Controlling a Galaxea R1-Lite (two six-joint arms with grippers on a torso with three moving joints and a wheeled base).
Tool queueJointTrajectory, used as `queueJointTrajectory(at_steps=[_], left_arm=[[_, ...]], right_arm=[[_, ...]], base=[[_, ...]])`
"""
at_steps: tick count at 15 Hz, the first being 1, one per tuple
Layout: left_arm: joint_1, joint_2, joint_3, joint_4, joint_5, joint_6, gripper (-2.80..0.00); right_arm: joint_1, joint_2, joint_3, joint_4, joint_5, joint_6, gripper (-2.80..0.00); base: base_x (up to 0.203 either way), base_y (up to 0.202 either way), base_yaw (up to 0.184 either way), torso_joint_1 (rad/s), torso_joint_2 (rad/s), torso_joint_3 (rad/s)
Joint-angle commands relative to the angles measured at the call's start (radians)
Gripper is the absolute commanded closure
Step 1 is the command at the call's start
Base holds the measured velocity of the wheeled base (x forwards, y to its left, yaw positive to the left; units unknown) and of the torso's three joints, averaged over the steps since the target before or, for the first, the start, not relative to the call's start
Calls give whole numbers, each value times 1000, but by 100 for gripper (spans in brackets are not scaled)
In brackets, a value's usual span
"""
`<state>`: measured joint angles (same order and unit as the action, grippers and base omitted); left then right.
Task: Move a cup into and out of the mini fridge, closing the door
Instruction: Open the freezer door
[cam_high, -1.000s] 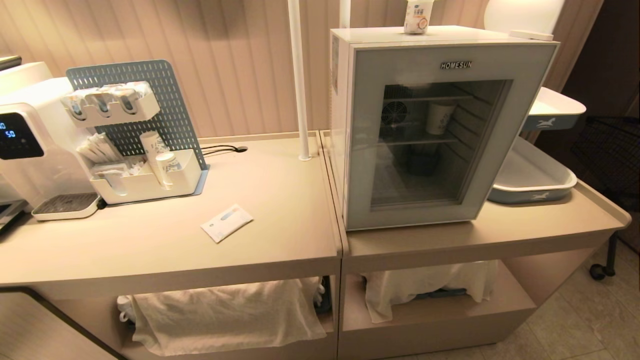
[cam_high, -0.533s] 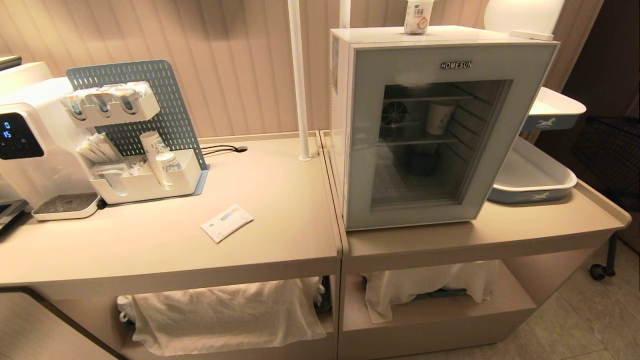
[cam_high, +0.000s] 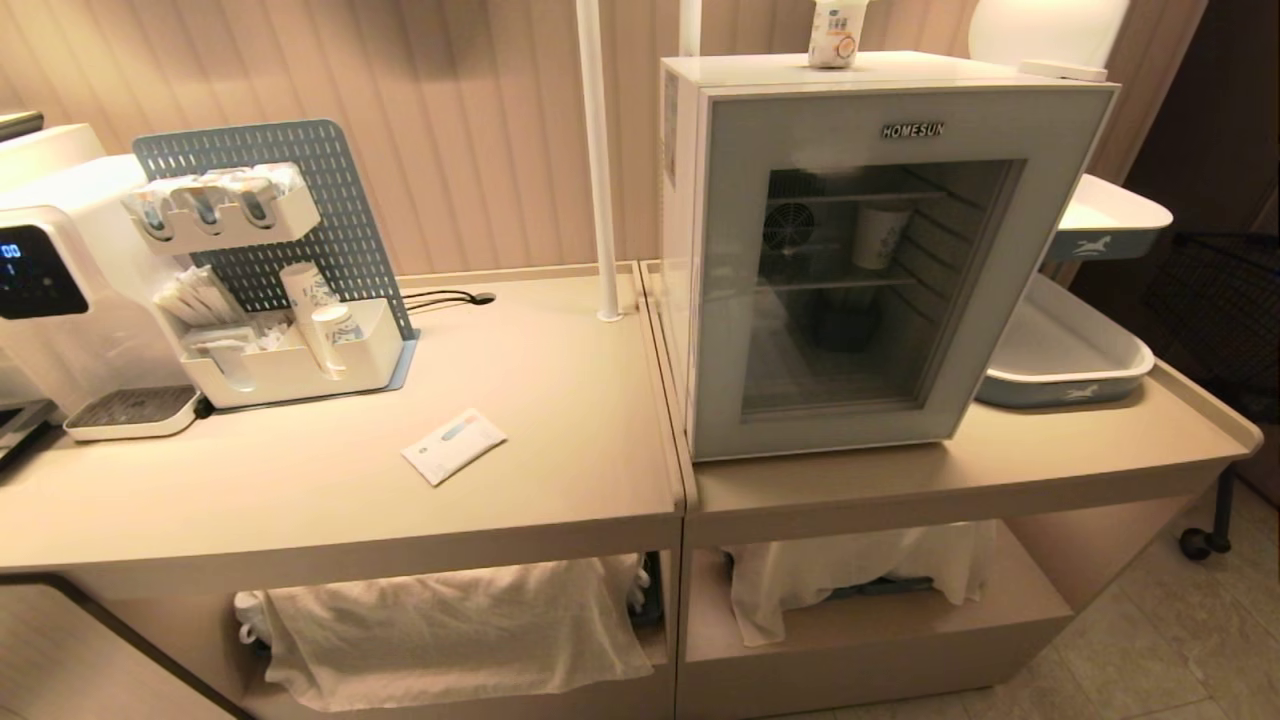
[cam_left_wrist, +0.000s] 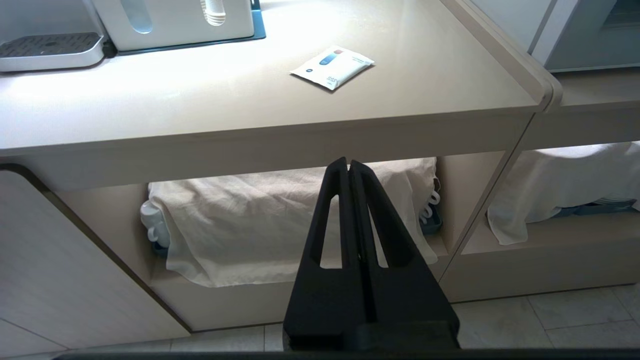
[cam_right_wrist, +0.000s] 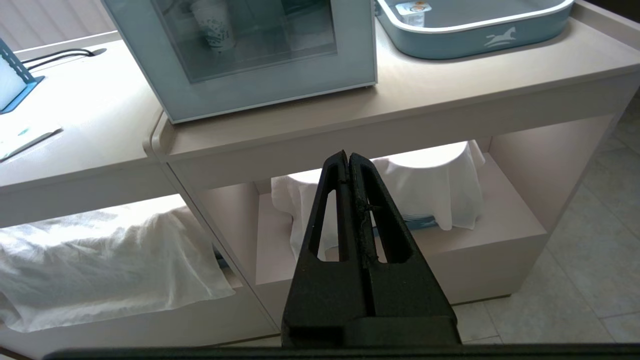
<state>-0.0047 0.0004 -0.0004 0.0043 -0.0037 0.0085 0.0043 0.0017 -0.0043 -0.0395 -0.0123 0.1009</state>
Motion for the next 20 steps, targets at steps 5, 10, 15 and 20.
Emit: queueJointTrajectory(at_steps=[5, 10, 15, 20], left_arm=[[0, 1, -1, -1, 0, 5, 0], [0, 1, 0, -1, 0, 5, 0], [0, 1, -1, -1, 0, 5, 0], [0, 1, 0, -1, 1, 4, 0]], right_arm=[[0, 1, 0, 0, 0, 0, 0], [0, 1, 0, 0, 0, 0, 0], [0, 1, 0, 0, 0, 0, 0], [0, 1, 0, 0, 0, 0, 0]], base=[[1, -47, 2, 3, 0, 0], [0, -192, -1, 3, 1, 0], [0, -193, 1, 2, 1, 3], [0, -175, 0, 3, 3, 6]])
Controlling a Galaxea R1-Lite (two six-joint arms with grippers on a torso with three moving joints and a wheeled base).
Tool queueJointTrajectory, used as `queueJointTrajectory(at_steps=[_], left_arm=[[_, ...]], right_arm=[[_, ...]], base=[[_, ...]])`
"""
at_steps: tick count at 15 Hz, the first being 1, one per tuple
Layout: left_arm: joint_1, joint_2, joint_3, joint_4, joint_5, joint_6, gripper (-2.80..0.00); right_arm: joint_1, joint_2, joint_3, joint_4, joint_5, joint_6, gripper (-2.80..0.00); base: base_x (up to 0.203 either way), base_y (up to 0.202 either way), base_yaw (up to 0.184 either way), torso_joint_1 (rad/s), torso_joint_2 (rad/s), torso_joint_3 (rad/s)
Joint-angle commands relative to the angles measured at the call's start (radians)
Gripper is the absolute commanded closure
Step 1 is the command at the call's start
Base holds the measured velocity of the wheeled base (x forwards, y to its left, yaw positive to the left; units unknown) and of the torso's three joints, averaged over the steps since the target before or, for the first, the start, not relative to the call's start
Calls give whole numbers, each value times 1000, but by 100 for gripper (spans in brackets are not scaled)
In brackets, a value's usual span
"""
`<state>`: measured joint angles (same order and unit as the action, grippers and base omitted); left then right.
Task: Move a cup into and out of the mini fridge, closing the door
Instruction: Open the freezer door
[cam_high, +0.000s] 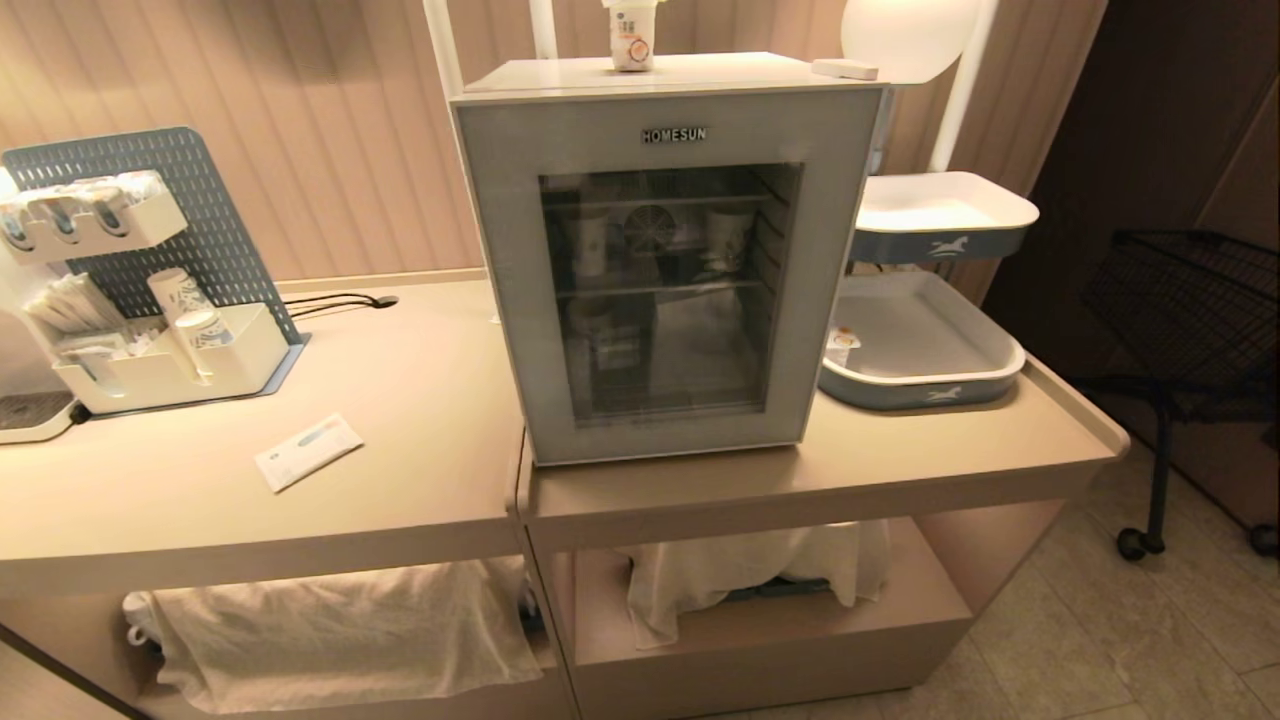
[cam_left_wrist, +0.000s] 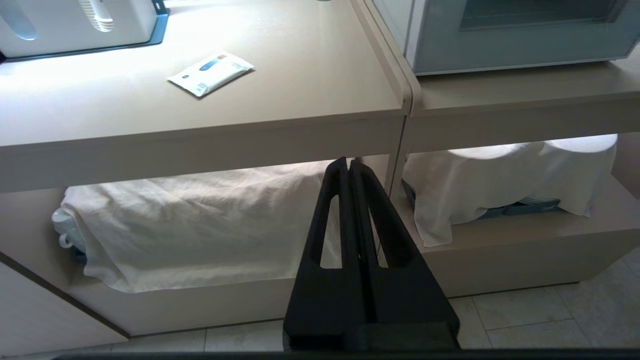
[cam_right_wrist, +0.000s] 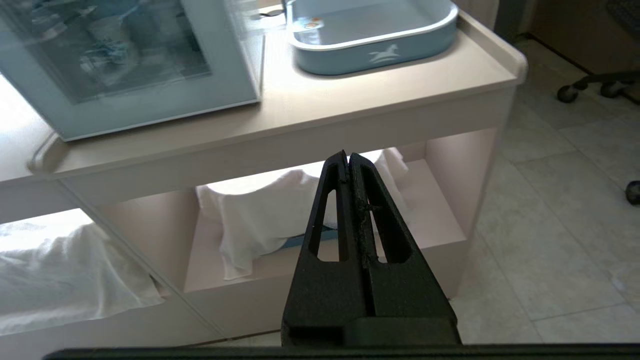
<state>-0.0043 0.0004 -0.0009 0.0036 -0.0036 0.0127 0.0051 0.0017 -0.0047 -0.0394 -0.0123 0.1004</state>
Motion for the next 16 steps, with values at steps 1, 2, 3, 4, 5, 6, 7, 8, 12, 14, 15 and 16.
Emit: queueJointTrajectory(at_steps=[1, 2, 3, 4, 5, 6, 7, 8, 12, 14, 15, 16], left_arm=[[0, 1, 1, -1, 1, 0, 0], [0, 1, -1, -1, 1, 0, 0], [0, 1, 1, -1, 1, 0, 0], [0, 1, 0, -1, 1, 0, 0], [0, 1, 1, -1, 1, 0, 0], [0, 1, 1, -1, 1, 0, 0], [0, 1, 0, -1, 1, 0, 0], [0, 1, 1, -1, 1, 0, 0], [0, 1, 0, -1, -1, 3, 0], [0, 1, 1, -1, 0, 1, 0], [0, 1, 1, -1, -1, 3, 0], [0, 1, -1, -1, -1, 3, 0]], right_arm=[[-1, 1, 0, -1, 0, 1, 0], [-1, 1, 0, -1, 0, 1, 0], [-1, 1, 0, -1, 0, 1, 0], [-1, 1, 0, -1, 0, 1, 0], [-1, 1, 0, -1, 0, 1, 0], [-1, 1, 0, -1, 0, 1, 0], [-1, 1, 0, -1, 0, 1, 0], [-1, 1, 0, -1, 0, 1, 0], [-1, 1, 0, -1, 0, 1, 0], [-1, 1, 0, -1, 0, 1, 0], [-1, 1, 0, -1, 0, 1, 0], [-1, 1, 0, -1, 0, 1, 0]], base=[[0, -64, -1, 2, 6, 2], [-4, -42, 23, 6, 7, 7], [0, 0, 0, 0, 0, 0], [0, 0, 0, 0, 0, 0], [0, 0, 0, 0, 0, 0], [0, 0, 0, 0, 0, 0], [0, 0, 0, 0, 0, 0], [0, 0, 0, 0, 0, 0], [156, 0, -4, 0, 2, 4], [175, 0, -3, 2, 3, 3], [106, 0, -7, 2, 16, -6], [0, 0, 0, 0, 0, 0]])
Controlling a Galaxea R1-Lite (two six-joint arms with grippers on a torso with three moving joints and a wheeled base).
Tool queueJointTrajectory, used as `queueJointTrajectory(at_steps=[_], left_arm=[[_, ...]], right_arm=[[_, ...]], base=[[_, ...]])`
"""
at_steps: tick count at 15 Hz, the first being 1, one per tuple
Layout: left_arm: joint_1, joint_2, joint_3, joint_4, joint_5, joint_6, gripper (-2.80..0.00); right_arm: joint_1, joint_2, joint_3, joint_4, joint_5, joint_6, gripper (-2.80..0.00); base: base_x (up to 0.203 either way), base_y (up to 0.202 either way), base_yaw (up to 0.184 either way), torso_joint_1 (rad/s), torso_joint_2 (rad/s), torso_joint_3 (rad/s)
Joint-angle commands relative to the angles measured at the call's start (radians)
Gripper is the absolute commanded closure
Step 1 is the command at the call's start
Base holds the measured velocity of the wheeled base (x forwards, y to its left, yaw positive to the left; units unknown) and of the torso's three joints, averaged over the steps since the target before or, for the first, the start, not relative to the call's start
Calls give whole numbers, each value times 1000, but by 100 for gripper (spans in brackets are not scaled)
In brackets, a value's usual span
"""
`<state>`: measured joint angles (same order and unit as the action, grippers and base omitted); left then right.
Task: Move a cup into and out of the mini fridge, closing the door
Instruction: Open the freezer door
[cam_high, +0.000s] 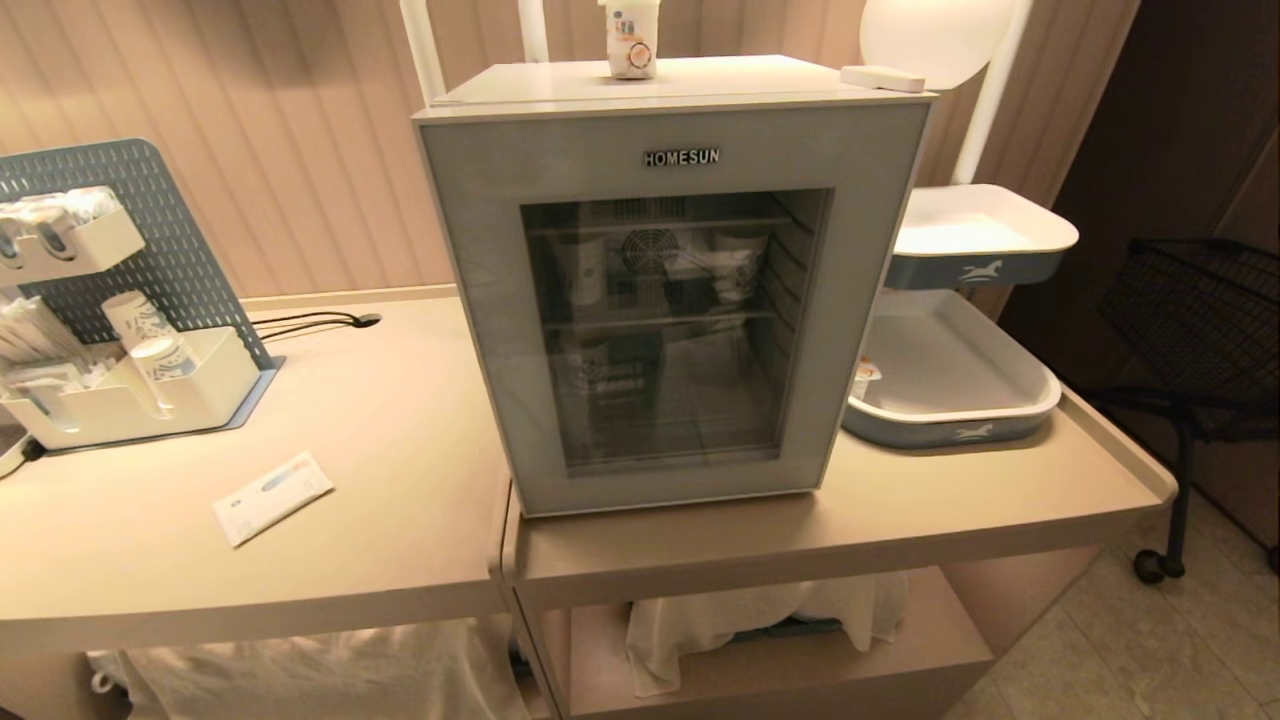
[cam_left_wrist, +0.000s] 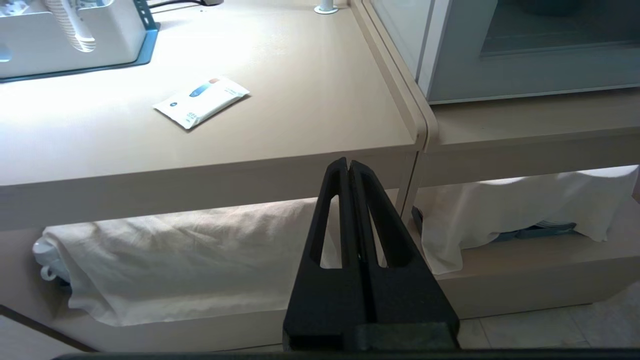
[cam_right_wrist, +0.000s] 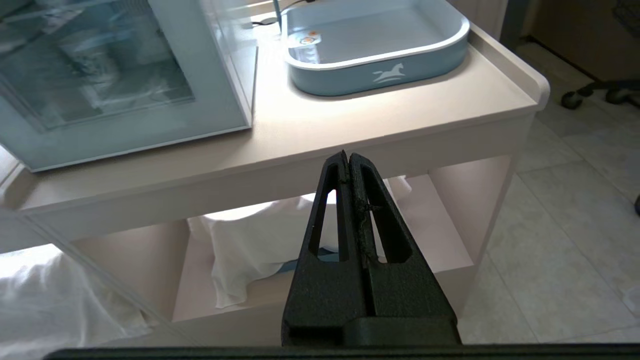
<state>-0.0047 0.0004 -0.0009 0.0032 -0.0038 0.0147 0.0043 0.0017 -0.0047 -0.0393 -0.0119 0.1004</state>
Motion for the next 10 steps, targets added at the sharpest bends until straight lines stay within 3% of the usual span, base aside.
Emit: queueJointTrajectory(at_steps=[1, 4, 6, 8, 10], left_arm=[[0, 1, -1, 0, -1, 1, 0], [0, 1, -3, 7, 2, 0, 0], [0, 3, -68, 20, 10, 3, 0], [0, 29, -268, 132, 38, 2, 0], [1, 100, -525, 315, 57, -6, 0]], right_arm=[[0, 1, 0, -1, 0, 1, 0], [0, 1, 0, -1, 0, 1, 0], [0, 1, 0, -1, 0, 1, 0], [0, 1, 0, -1, 0, 1, 0], [0, 1, 0, -1, 0, 0, 0]], base=[[0, 0, 0, 0, 0, 0], [0, 0, 0, 0, 0, 0], [0, 0, 0, 0, 0, 0], [0, 0, 0, 0, 0, 0], [0, 0, 0, 0, 0, 0]])
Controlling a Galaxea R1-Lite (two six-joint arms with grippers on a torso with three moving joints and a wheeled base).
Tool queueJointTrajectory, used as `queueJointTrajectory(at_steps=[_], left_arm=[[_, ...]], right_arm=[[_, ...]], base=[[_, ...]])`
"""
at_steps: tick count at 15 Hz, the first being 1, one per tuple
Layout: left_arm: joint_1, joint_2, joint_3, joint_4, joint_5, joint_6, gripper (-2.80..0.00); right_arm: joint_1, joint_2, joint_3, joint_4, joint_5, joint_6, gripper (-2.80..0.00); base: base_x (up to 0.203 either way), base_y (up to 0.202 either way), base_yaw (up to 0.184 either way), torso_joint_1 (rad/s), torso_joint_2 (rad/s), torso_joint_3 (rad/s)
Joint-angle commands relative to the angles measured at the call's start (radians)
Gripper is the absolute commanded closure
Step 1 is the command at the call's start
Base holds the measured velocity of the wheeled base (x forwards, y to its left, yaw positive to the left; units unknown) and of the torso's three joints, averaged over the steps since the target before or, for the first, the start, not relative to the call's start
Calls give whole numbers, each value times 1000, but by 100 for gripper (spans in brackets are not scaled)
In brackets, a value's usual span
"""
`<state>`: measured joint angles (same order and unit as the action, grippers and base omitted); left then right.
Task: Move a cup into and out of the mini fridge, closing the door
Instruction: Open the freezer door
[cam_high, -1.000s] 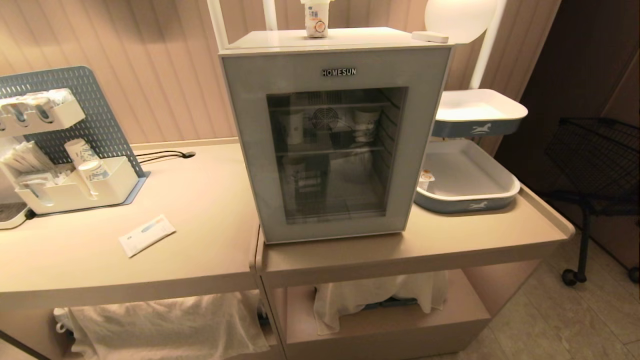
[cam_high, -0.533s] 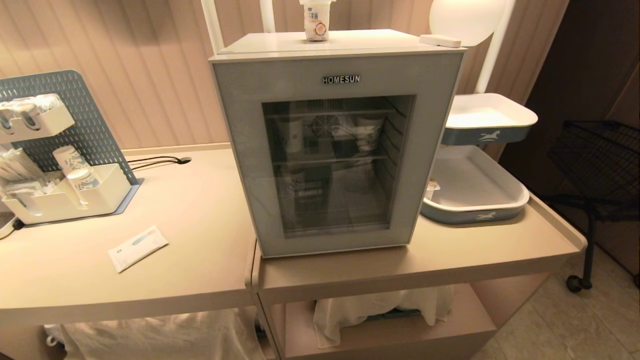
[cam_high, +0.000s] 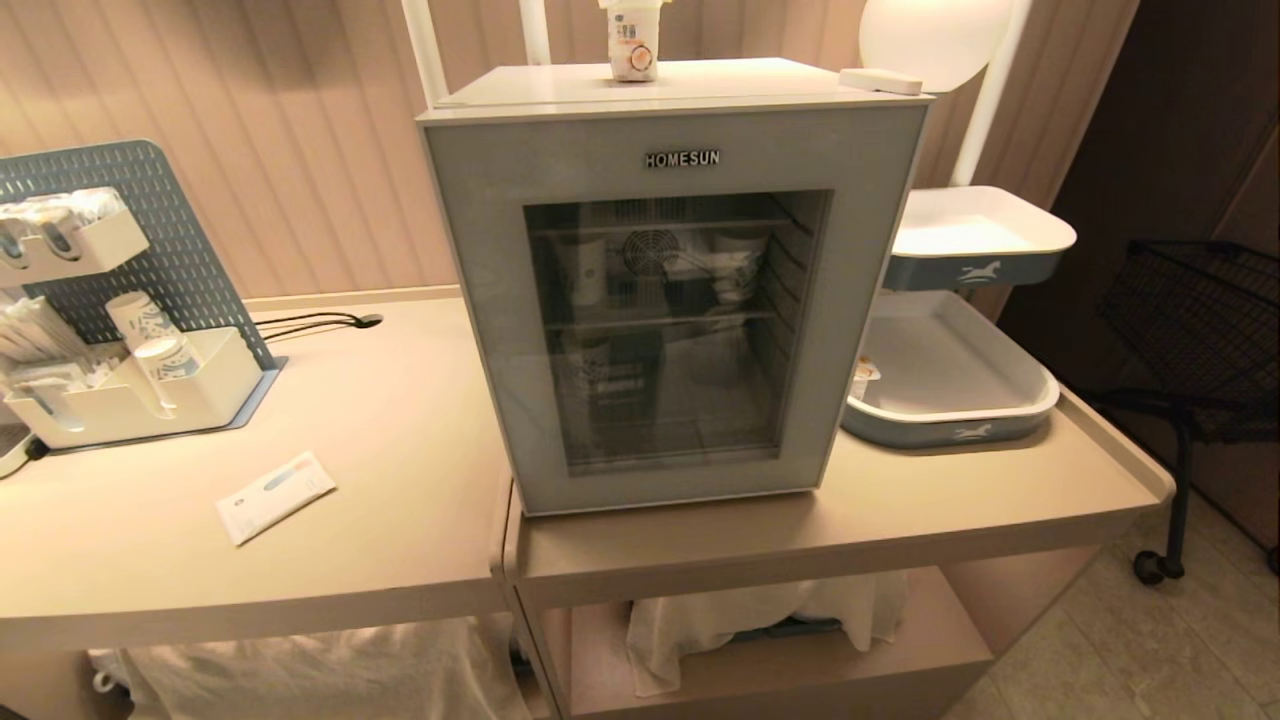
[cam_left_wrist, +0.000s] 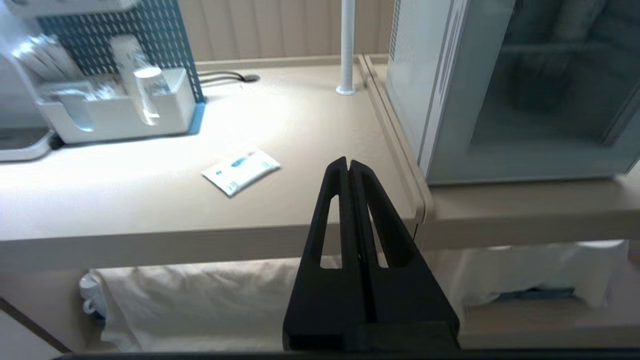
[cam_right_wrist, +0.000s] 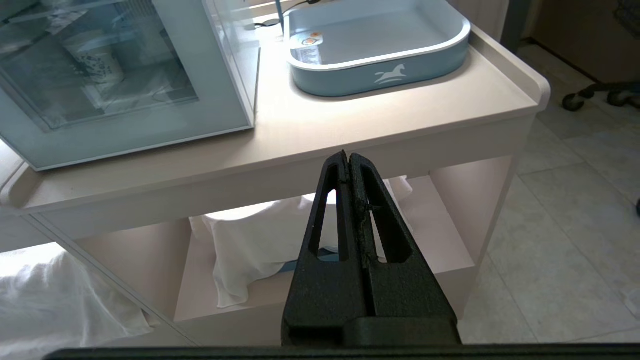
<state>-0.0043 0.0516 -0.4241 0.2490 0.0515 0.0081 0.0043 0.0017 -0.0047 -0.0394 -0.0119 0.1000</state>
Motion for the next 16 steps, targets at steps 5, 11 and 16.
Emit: queueJointTrajectory(at_steps=[5, 11, 16], left_arm=[[10, 570, -593, 246, 10, -105, 0], [11, 1192, -708, 56, -201, -192, 0], [13, 1451, -697, -125, -583, -222, -280]], right_arm=[[0, 1, 0, -1, 0, 0, 0], [0, 1, 0, -1, 0, 0, 0], [0, 1, 0, -1, 0, 0, 0]], base=[[0, 0, 0, 0, 0, 0], [0, 0, 0, 0, 0, 0], [0, 0, 0, 0, 0, 0]])
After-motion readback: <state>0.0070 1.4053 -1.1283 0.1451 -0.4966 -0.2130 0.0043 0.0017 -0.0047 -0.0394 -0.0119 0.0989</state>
